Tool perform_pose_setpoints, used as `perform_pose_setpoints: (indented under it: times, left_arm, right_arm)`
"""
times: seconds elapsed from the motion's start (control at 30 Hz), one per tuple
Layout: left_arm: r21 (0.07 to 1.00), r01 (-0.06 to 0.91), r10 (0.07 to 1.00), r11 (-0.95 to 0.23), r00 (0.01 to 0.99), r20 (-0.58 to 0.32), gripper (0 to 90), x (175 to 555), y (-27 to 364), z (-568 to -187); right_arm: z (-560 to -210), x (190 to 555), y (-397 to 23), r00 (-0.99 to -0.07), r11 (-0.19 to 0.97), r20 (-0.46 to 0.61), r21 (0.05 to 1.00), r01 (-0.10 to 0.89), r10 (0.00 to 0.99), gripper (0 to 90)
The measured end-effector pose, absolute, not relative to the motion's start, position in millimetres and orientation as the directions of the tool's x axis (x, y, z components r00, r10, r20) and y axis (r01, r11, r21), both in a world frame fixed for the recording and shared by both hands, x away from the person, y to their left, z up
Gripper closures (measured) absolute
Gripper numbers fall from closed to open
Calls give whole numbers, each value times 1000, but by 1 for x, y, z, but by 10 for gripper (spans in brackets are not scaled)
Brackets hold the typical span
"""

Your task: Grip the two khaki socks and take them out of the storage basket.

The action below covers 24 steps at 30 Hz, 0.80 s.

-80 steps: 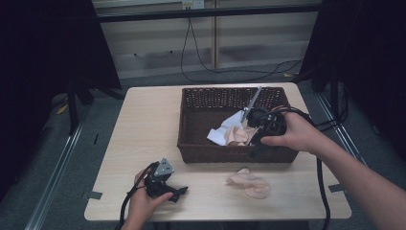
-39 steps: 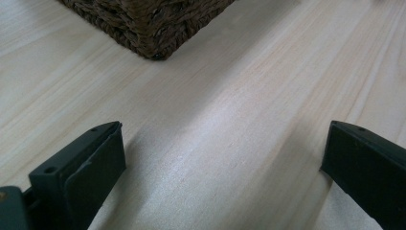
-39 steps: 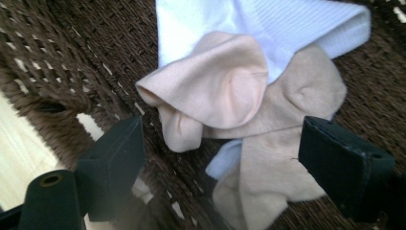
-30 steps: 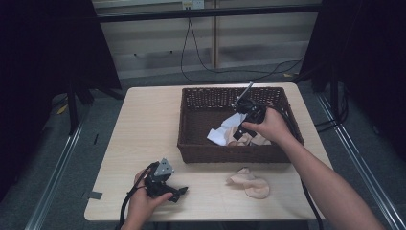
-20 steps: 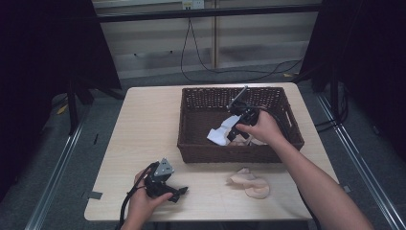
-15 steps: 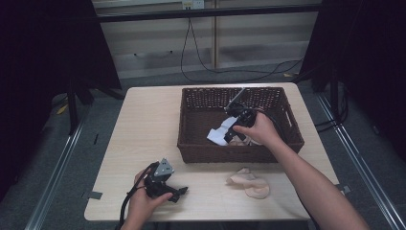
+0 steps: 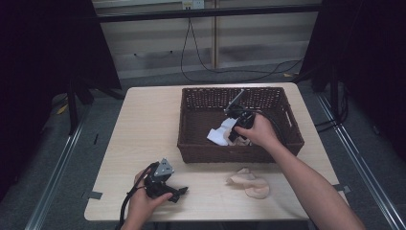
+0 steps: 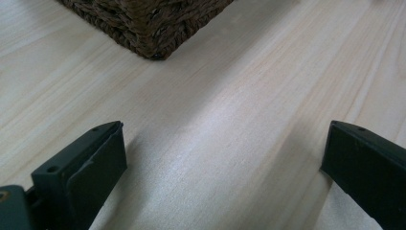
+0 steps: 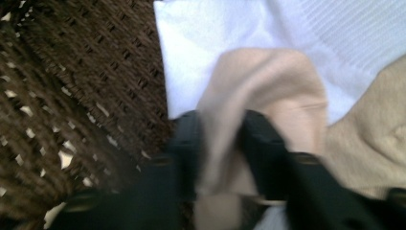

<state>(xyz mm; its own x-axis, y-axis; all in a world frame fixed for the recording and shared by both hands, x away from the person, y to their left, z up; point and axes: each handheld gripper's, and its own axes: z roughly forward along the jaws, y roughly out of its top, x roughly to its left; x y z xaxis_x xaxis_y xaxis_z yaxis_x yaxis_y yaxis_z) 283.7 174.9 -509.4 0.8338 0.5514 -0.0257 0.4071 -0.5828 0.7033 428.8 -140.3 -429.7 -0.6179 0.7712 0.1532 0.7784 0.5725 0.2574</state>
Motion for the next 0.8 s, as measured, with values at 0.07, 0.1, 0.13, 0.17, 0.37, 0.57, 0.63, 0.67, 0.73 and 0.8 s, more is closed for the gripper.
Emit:
perform_pose_setpoints:
  times: [0.07,0.1,0.13,0.17,0.37,0.57,0.63,0.67,0.73,0.8]
  left_arm:
    - [703,408,552,-582,833,-27,8,284,175,-510]
    - [703,405,552,-584,833,-22,8,284,175,-509]
    - [703,408,552,-582,833,-26,8,284,175,-509]
    - [703,408,552,-582,833,-27,8,283,175,-509]
    - [704,406,550,-583,835,-26,8,284,175,-510]
    - [703,405,549,-585,835,-24,7,284,175,-509]
    - [703,402,548,-587,836,-20,7,284,175,-509]
    - [703,404,549,-585,836,-24,7,284,175,-509]
    - [704,403,547,-585,837,-24,7,284,175,-509]
    - [703,405,549,-585,836,-24,7,284,175,-509]
  right_arm:
    - [-426,428,-146,-618,568,195,259,782,762,858]
    - [-426,428,-146,-618,568,195,259,782,762,858]
    - [-423,427,-147,-615,567,202,253,784,762,862]
    - [-420,427,-149,-617,570,202,247,784,760,864]
    - [-399,423,-160,-633,580,216,263,771,743,869]
    - [-371,419,-173,-643,589,207,270,762,737,870]
    - [-367,418,-174,-647,591,215,274,759,731,870]
    - [-363,417,-175,-650,594,211,277,756,730,870]
    - [-351,413,-178,-663,603,204,289,743,720,870]
    - [-348,413,-179,-663,602,213,289,744,718,870]
